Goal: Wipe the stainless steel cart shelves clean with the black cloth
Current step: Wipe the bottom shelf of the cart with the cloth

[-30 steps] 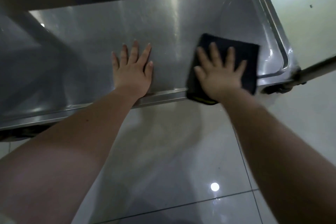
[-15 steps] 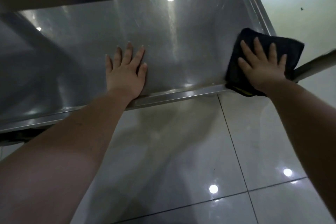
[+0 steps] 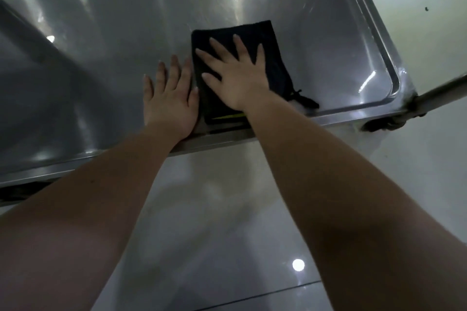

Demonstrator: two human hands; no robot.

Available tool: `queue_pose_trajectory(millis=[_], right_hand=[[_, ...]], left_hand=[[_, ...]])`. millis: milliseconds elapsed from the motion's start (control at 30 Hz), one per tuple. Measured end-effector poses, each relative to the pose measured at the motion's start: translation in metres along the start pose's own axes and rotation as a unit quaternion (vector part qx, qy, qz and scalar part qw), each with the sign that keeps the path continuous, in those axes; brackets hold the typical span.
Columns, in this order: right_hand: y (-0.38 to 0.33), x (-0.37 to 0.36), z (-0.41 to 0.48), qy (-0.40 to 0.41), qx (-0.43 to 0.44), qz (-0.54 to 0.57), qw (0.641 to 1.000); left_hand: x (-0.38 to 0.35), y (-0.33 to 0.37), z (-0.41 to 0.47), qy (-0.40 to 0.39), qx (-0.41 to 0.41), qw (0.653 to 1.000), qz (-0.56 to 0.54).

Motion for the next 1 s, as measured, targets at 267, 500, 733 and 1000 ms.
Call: queue_pose_trajectory(millis=[267,500,733,1000], right_hand=[[0.191,0.024,0.017,0.014,-0.205,0.050,0.977],[0.167,0.000,-0.072,0.002,-0.215,0.033,0.976],[0.009,-0.012,-0.092,-0.058,-0.030,0.015,0.998],[-0.021,-0.008,-0.147,0.030,-0.037,-0.034,0.998]], left_hand=[[-0.001,0.001,0.003,0.014,0.000,1.000,0.006],[-0.002,0.005,0.003,-0.003,0.005,1.000,0.007],[0.020,0.005,-0.004,0.007,0.003,0.995,-0.098],[0.046,0.026,-0.002,-0.011,-0.302,0.953,0.002]])
Point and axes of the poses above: each hand's wrist, its own z-axis towards the middle knuckle, its own x-axis out of the back of the hand, y = z × x, the point moved 4 cm from there along z, towards the middle knuckle, and after that the axes turned 11 degrees about -x, right-handed, at the moved point
